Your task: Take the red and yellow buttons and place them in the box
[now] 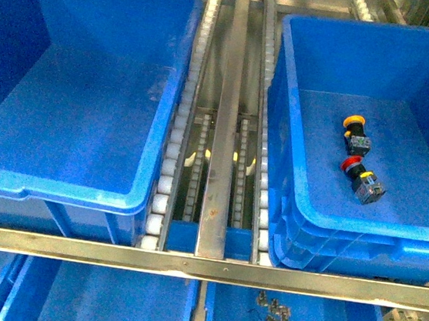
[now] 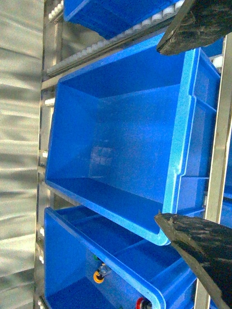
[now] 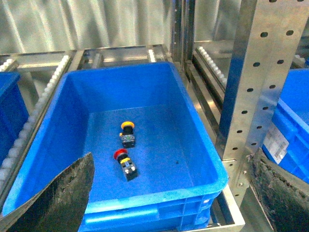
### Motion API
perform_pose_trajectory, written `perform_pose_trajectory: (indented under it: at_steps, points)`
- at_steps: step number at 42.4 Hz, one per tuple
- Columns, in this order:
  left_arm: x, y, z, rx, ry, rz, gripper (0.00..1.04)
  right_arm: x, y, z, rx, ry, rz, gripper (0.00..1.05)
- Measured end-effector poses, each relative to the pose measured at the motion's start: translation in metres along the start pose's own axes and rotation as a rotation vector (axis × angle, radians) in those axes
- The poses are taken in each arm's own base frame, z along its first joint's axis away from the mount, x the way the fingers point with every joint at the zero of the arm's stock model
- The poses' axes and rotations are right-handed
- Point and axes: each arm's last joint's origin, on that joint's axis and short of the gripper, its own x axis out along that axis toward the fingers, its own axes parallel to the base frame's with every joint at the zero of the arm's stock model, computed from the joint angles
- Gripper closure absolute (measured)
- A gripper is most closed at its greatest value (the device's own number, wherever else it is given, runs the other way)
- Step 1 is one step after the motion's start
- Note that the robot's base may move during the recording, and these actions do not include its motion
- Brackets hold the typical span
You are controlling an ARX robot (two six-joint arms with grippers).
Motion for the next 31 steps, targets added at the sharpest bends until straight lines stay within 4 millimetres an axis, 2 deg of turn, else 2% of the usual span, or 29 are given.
perform_pose_trajectory:
  at_steps: [31]
  points:
    - [0.0000,0.0000,0.0000,0.000,0.000,0.000,0.08,0.0000,0.0000,0.0000,0.000,0.000,0.000,0.07]
